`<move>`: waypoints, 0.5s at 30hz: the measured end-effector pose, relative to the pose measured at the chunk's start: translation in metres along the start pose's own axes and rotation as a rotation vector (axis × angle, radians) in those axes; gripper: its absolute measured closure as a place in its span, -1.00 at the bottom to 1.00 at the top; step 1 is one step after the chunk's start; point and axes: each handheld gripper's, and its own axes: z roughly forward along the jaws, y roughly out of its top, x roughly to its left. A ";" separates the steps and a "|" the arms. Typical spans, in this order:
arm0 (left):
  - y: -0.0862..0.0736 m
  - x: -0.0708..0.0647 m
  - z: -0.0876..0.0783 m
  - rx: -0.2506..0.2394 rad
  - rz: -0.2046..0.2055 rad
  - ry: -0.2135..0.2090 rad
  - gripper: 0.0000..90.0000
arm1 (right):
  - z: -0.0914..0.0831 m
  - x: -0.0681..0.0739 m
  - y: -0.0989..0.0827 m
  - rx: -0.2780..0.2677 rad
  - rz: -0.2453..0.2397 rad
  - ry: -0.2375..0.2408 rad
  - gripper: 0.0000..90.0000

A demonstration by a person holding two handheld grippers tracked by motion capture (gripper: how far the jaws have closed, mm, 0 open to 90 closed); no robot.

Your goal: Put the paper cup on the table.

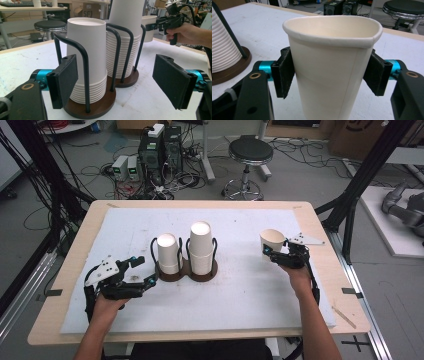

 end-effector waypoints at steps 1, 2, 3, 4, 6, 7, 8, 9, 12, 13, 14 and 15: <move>0.000 0.000 0.000 0.002 -0.001 -0.001 -0.55 | 0.001 0.000 0.000 0.006 0.000 -0.002 -0.27; -0.001 0.000 0.000 0.003 -0.003 -0.001 -0.54 | 0.002 0.000 -0.001 0.015 0.000 -0.003 -0.27; -0.001 0.001 0.001 0.004 -0.003 0.000 -0.55 | 0.003 0.000 -0.002 0.026 0.003 -0.004 -0.27; -0.001 0.001 0.001 0.003 -0.006 0.002 -0.55 | 0.004 -0.001 -0.003 0.035 0.005 -0.002 -0.27; -0.002 0.001 0.001 0.006 -0.007 0.002 -0.55 | 0.005 -0.001 -0.005 0.047 0.006 -0.001 -0.27; -0.002 0.001 0.001 0.006 -0.008 0.003 -0.55 | 0.006 -0.001 -0.006 0.054 0.008 0.003 -0.28; -0.002 0.001 0.001 0.007 -0.009 0.002 -0.55 | 0.006 -0.001 -0.008 0.066 0.009 0.006 -0.28; -0.002 0.002 0.001 0.008 -0.008 0.002 -0.55 | 0.007 -0.001 -0.010 0.072 0.005 0.004 -0.28; -0.002 0.001 0.001 0.007 -0.008 0.002 -0.55 | 0.007 -0.002 -0.017 0.078 0.013 0.008 -0.29; -0.002 0.001 0.001 0.008 -0.009 0.003 -0.55 | 0.007 -0.003 -0.017 0.081 0.020 0.011 -0.29; -0.002 0.001 0.001 0.008 -0.012 0.004 -0.55 | 0.006 -0.003 -0.017 0.086 0.022 0.013 -0.30; -0.002 0.001 0.001 0.009 -0.011 0.004 -0.55 | 0.005 -0.003 -0.017 0.089 0.018 0.015 -0.31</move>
